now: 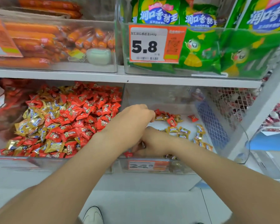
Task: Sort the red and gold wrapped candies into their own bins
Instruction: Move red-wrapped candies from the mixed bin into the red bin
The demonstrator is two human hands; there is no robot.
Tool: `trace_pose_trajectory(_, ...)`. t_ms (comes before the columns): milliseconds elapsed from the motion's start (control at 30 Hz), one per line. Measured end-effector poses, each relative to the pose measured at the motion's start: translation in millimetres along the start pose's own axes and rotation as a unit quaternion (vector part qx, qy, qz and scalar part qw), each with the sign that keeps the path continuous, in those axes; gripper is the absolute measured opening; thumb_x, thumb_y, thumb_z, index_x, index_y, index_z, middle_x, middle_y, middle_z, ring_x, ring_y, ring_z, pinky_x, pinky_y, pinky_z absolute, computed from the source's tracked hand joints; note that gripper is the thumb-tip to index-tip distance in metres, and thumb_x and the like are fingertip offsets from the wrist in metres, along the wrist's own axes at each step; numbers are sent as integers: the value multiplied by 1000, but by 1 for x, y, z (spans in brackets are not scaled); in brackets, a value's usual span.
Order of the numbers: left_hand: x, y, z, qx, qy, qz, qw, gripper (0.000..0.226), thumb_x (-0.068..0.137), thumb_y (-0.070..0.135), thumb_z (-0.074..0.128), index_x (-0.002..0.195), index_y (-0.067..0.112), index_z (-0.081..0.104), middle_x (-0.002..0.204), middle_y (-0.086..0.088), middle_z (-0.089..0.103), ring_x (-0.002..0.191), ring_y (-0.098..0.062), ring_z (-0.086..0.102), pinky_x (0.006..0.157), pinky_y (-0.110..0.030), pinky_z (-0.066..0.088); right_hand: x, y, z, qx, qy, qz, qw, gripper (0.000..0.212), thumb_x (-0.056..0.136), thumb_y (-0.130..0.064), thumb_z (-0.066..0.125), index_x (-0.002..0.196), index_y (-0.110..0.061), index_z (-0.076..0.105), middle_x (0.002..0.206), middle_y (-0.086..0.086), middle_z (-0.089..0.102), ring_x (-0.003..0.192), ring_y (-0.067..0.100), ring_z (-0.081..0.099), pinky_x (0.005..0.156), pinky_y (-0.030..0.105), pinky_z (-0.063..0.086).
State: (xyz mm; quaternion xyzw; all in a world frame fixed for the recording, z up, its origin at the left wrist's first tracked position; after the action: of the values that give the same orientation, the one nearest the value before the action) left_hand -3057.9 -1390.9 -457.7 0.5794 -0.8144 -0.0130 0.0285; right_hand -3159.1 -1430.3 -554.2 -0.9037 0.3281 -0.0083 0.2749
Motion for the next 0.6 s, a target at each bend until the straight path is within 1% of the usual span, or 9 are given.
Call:
trace_pose_trajectory(133, 15, -2, 8, 23, -14, -39, 999, 49, 83, -13, 56, 123, 14, 64, 119, -9, 55, 110, -36, 62, 86, -45, 53, -4, 20, -13, -33, 18, 51, 998, 12, 80, -20, 71, 70, -27, 70, 69, -11, 71, 67, 9, 64, 68, 34, 57)
trace_pose_trajectory(200, 20, -4, 17, 24, -40, -51, 998, 49, 84, -12, 56, 126, 13, 62, 121, -12, 55, 113, -39, 62, 88, -46, 53, -3, 31, -19, -37, 43, 72, 996, 21, 80, -15, 69, 66, -29, 65, 66, -11, 67, 63, 6, 60, 63, 27, 50)
trace_pose_trajectory(267, 21, -3, 24, 20, -79, -63, 995, 48, 87, -10, 57, 129, 12, 60, 124, -14, 54, 119, -40, 60, 94, -48, 54, -5, 40, -29, -39, 83, 90, 992, 28, 83, -10, 65, 67, -33, 63, 66, -12, 67, 59, 1, 56, 61, 18, 42)
trace_pose_trajectory(300, 21, -2, 27, 20, -106, -76, 991, 48, 89, -9, 57, 132, 12, 58, 127, -15, 53, 121, -40, 58, 96, -49, 54, -8, 44, -36, -36, 109, 104, 988, 27, 84, -9, 62, 69, -31, 66, 67, -12, 68, 61, -1, 57, 64, 18, 44)
trace_pose_trajectory(367, 21, 1, 34, 23, -157, -105, 982, 48, 92, -5, 62, 137, 11, 56, 133, -16, 50, 124, -39, 56, 95, -45, 53, -17, 60, -50, -20, 169, 155, 973, 26, 85, -6, 57, 78, -25, 74, 72, -14, 69, 74, 4, 64, 79, 25, 53)
trace_pose_trajectory(400, 22, 4, 38, 24, -178, -113, 977, 48, 92, -1, 69, 137, 11, 55, 134, -15, 50, 124, -37, 56, 90, -41, 52, -24, 67, -57, -9, 196, 187, 963, 29, 86, -5, 56, 84, -25, 77, 79, -14, 70, 84, 10, 68, 87, 28, 55)
trace_pose_trajectory(467, 25, 7, 49, 35, -216, -122, 968, 54, 86, 11, 83, 133, 8, 56, 130, -13, 53, 117, -34, 61, 80, -37, 49, -38, 85, -68, 7, 238, 248, 939, 32, 86, -1, 55, 98, -20, 79, 98, -5, 74, 100, 19, 70, 95, 33, 56)
trace_pose_trajectory(533, 30, 7, 60, 36, -237, -132, 962, 54, 83, 11, 86, 129, 5, 59, 121, -12, 56, 106, -32, 64, 75, -36, 50, -52, 100, -75, 0, 252, 291, 923, 33, 85, 0, 59, 108, -16, 77, 113, 2, 74, 107, 26, 68, 93, 33, 56)
trace_pose_trajectory(600, 36, 5, 67, 14, -222, -148, 964, 49, 82, 8, 85, 125, 4, 61, 121, -13, 60, 105, -32, 66, 74, -34, 52, -63, 111, -78, -4, 244, 326, 913, 35, 85, -1, 63, 117, -11, 72, 114, 9, 70, 105, 31, 66, 87, 35, 56)
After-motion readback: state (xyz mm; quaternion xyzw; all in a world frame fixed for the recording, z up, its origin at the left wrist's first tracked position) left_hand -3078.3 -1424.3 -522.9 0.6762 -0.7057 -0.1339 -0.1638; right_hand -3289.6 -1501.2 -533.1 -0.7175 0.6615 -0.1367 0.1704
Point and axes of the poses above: each hand's wrist, its own x-axis towards the middle knuckle, its own z-axis out of the palm, y = z × x, the point moved 3 cm from there along x, towards the middle knuckle
